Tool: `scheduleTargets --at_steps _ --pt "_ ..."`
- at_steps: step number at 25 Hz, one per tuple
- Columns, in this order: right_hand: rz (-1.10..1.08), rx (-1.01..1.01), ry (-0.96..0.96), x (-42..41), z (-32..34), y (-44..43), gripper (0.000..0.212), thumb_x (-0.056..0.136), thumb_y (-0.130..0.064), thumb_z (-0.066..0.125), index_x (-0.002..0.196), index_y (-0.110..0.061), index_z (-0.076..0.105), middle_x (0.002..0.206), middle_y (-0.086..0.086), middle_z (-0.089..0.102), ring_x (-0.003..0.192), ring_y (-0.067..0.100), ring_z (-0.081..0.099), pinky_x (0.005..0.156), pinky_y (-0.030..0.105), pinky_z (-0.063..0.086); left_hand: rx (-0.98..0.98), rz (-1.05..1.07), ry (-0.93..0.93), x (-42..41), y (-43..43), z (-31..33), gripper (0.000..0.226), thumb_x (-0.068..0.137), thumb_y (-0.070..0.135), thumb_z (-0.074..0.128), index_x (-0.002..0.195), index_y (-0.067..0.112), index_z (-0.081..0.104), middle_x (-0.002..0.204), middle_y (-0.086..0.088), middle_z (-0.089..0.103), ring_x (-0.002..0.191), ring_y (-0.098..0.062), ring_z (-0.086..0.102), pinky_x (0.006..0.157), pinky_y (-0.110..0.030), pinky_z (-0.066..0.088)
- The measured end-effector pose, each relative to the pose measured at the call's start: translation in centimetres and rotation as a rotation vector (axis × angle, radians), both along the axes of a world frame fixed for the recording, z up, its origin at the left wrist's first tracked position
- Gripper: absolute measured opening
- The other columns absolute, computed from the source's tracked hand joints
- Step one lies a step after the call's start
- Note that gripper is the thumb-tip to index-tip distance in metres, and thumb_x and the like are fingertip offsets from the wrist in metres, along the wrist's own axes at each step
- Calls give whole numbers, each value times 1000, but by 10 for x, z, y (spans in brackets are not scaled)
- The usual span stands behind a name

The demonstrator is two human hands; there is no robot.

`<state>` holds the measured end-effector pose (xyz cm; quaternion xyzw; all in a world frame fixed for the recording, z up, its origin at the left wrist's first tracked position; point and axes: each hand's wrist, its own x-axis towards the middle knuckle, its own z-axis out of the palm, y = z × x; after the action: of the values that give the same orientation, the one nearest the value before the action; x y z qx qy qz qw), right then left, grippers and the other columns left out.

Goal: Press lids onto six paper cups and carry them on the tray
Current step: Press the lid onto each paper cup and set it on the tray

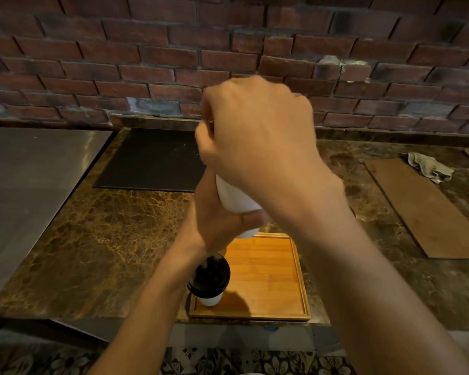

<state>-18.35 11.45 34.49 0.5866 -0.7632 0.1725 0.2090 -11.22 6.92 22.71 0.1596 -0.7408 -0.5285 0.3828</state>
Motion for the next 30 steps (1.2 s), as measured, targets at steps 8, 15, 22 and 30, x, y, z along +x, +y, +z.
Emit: scheduleTargets --at_steps 8,15,22,30 --pt "906 74 -656 -47 16 11 31 92 -11 60 123 -8 59 115 11 66 109 18 63 87 30 52 128 -167 30 15 -10 5 69 50 27 82 113 28 55 104 6 67 98 -16 65 72 -28 56" --pt "250 -77 -364 -11 13 7 27 90 -51 52 102 -36 70 93 -13 68 90 12 63 77 38 55 31 -2 80 7 -7 11 78 54 29 79 121 3 47 104 1 63 93 -7 64 65 -15 52" --pt "668 -21 -468 -23 36 16 22 94 -34 60 110 -23 70 104 -12 68 99 0 62 83 18 50 49 -110 68 19 -10 22 81 52 29 82 123 12 47 107 3 65 98 -15 66 70 -23 56" --pt "483 -174 -548 -11 25 15 13 90 -37 63 93 -30 73 88 -18 69 90 -1 64 79 24 55 34 -40 63 15 -2 23 74 51 39 80 116 27 48 99 23 62 95 -2 62 65 -16 53"
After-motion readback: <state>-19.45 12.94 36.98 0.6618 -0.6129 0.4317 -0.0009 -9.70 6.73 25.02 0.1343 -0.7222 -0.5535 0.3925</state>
